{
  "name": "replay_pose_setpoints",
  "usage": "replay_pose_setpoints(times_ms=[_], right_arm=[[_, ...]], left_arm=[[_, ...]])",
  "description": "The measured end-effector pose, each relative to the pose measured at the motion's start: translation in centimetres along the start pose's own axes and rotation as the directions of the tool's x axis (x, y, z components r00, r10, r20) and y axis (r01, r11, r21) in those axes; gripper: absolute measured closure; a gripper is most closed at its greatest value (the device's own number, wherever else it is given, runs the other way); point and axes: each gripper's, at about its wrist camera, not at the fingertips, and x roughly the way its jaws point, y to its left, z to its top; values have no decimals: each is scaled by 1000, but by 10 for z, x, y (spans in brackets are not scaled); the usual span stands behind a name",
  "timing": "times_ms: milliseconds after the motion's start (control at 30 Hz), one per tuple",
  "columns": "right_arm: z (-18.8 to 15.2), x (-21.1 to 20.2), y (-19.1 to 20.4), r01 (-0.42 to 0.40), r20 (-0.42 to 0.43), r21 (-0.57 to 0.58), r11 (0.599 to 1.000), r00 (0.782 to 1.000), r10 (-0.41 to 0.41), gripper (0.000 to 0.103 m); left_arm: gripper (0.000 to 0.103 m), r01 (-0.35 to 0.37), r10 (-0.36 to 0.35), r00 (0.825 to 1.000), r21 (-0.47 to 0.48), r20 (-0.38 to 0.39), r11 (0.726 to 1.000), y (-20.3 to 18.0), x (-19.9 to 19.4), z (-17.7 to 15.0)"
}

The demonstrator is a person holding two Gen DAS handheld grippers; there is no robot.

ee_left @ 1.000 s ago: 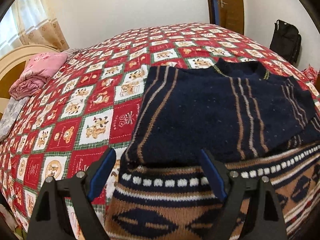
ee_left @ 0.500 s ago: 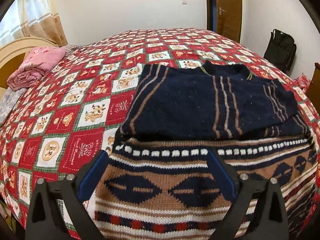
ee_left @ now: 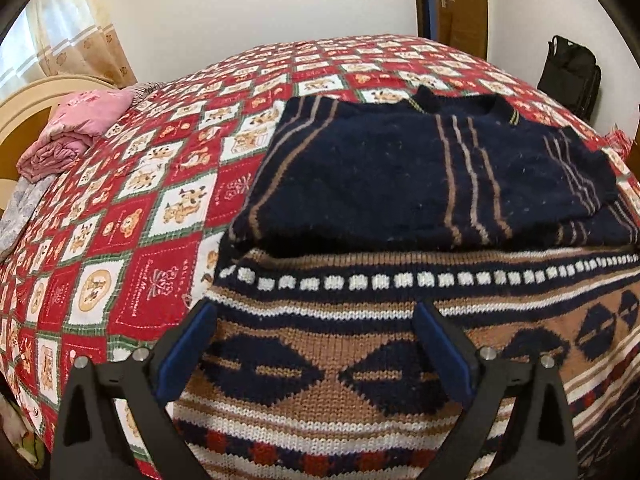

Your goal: Fold small clothes

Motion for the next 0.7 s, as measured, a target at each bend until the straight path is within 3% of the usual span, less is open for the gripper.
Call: replay_pose_setpoints(times_ms=[67, 233, 333, 400, 467, 533, 600, 700], right_arm=[[0, -3, -2, 7, 18, 14, 1000, 1000, -7, 72], [4, -23, 9, 115, 129, -37, 993, 986, -109, 72], [2, -41, 20, 114, 188, -86, 990, 977, -96, 72], [1, -52, 22, 47, 199, -82, 995, 979, -30, 72], [3, -59, 20, -81, 185, -40, 996, 979, 88, 67], [4, -62, 17, -229, 165, 24, 973, 961, 222, 46], [4, -70, 21, -298, 154, 38, 954, 945, 289, 45], [4, -93, 36, -307, 158, -15, 952, 939, 306, 45]], left_arm=[[2, 6, -6, 1000, -5, -1, 1000, 0, 2, -2], [2, 26, -27, 1000, -16, -5, 1000, 5, -4, -5], [2, 47, -46, 999, -48, 18, 998, 19, -18, -11], [2, 55, -52, 998, -66, 34, 996, 30, -27, -15], [2, 42, -38, 998, -77, 50, 996, 41, -37, -19], [2, 39, -34, 998, -88, 62, 995, 53, -47, -25], [2, 44, -38, 997, -88, 69, 995, 61, -54, -31], [2, 36, -31, 996, -57, 85, 998, 72, -67, -43]])
